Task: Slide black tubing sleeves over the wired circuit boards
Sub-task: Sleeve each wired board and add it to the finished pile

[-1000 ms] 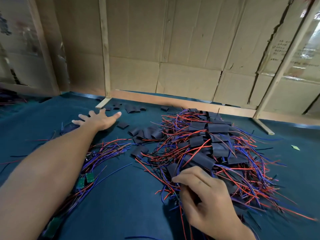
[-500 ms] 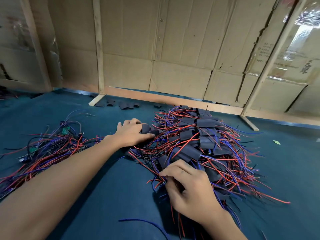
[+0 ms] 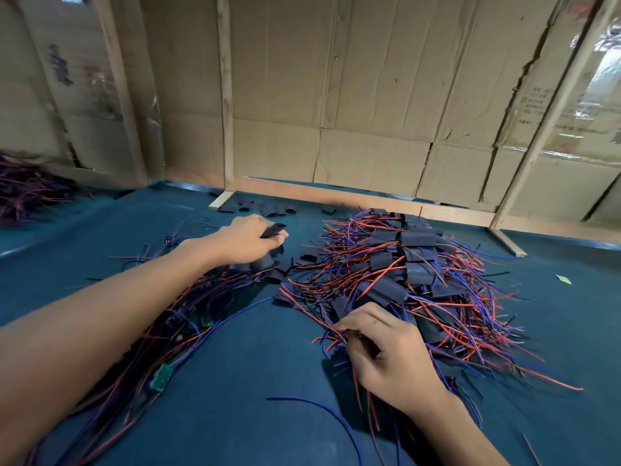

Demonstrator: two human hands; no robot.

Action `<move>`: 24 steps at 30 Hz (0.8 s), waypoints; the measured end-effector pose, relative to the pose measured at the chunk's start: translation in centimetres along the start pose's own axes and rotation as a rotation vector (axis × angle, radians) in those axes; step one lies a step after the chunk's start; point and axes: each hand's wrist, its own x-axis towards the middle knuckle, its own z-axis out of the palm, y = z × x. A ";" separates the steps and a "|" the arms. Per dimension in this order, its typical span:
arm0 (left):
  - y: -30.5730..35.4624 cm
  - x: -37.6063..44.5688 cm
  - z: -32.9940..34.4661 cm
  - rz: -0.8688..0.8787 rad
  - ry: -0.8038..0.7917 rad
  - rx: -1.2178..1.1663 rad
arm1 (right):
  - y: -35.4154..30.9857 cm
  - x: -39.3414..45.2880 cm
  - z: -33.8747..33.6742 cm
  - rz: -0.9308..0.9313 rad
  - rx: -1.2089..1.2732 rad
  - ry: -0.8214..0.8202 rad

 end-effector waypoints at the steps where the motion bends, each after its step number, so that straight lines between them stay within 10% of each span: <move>1: 0.4 -0.5 -0.3 0.025 0.034 -0.002 | 0.1 -0.1 0.0 0.005 0.005 0.008; 11: 9.7 -10.4 4.8 0.170 -0.021 0.125 | -1.4 0.6 1.1 0.266 0.330 0.044; 24: 11.3 -12.6 7.3 -0.046 0.147 -0.010 | -2.3 1.3 0.8 0.526 0.738 0.041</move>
